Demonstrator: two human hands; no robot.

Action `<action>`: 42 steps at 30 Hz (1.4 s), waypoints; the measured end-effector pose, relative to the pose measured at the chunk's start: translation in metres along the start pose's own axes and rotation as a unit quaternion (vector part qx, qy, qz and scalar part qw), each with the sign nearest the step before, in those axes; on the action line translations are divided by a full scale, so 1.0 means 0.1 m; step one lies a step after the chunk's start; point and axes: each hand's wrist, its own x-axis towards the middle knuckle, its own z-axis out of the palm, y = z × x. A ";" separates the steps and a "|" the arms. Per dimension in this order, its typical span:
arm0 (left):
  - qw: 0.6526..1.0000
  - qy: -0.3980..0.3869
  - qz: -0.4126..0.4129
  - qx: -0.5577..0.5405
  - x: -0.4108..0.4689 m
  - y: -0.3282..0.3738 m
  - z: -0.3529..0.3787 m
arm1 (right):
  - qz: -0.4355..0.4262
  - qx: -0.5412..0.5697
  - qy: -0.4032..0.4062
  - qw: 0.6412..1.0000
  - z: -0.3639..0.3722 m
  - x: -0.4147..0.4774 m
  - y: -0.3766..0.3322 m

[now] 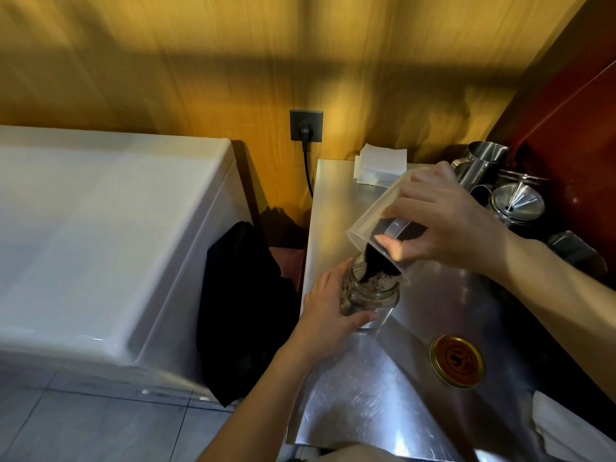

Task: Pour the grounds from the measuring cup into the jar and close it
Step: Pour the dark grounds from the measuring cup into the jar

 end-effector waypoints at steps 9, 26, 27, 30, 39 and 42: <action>1.000 0.001 0.003 0.007 0.01 -0.03 0.01 | -0.011 -0.004 0.011 1.000 0.04 -0.02 -0.01; 1.000 0.008 0.016 0.000 0.01 -0.10 0.03 | -0.034 -0.015 0.008 0.999 0.04 -0.01 0.03; 1.000 0.008 0.016 0.001 0.02 -0.10 0.03 | -0.032 -0.012 0.006 0.999 0.03 0.00 0.03; 1.000 0.007 0.018 -0.003 0.01 -0.11 0.03 | -0.044 -0.005 -0.003 0.999 0.04 0.02 -0.01; 1.000 0.004 0.017 -0.002 0.02 -0.13 0.03 | -0.047 -0.005 0.022 0.999 0.06 -0.01 -0.02; 1.000 0.005 0.018 -0.004 0.03 -0.15 0.05 | -0.052 -0.010 0.027 0.998 0.05 -0.01 -0.01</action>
